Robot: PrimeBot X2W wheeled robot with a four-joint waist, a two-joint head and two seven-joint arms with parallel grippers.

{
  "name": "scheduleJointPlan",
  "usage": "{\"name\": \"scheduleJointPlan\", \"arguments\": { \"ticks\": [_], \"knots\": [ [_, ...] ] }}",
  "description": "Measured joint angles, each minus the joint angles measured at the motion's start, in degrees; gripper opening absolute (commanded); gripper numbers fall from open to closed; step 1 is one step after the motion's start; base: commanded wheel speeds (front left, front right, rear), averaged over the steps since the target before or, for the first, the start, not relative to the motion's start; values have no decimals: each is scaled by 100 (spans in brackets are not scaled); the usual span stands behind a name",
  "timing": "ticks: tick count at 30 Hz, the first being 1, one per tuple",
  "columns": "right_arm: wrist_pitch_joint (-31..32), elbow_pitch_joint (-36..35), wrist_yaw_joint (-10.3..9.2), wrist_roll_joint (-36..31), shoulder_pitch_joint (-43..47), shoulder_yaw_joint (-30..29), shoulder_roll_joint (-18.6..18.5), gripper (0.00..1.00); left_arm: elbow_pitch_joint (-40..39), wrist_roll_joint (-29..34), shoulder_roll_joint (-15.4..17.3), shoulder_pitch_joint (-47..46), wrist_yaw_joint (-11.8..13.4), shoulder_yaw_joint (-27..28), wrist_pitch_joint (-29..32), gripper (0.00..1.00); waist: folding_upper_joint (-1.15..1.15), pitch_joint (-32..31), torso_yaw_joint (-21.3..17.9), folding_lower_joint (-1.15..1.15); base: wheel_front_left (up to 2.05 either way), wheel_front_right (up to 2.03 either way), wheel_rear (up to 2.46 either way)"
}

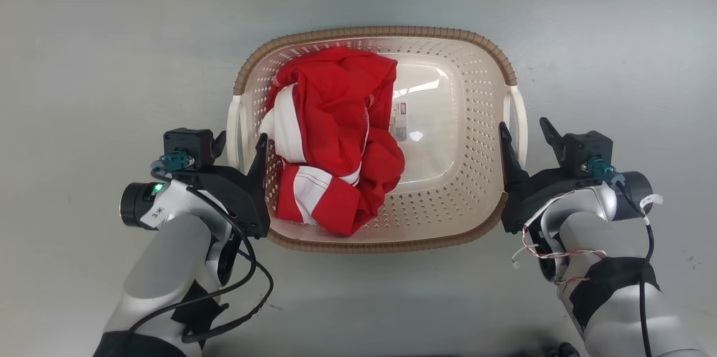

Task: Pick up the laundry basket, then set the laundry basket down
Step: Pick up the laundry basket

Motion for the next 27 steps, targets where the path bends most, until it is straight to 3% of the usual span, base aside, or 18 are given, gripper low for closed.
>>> {"name": "scheduleJointPlan", "arguments": {
  "ticks": [2, 3, 4, 27],
  "knots": [
    [-1, 87, 51, 0, -87, 9, 2, 100, 104, -13, -20, -75, -30, 8, 0, 100, 0, 48, 18, 0, 0, 0, 0],
    [-2, 115, 88, 0, -108, 27, 2, 29, 147, -43, -25, -99, -68, 16, -2, 99, 0, 61, 30, 0, 0, 0, 0],
    [-2, 149, 119, 0, -125, 43, 3, 0, 209, -56, -26, -115, -73, 19, -11, 0, 0, 70, 40, 0, 0, 0, 0],
    [42, 1200, 564, 123, -404, 76, 104, 0, 1178, -192, -292, -327, -333, -47, -65, 0, -1, -349, 102, -1, 0, 0, 0]
  ]
}}
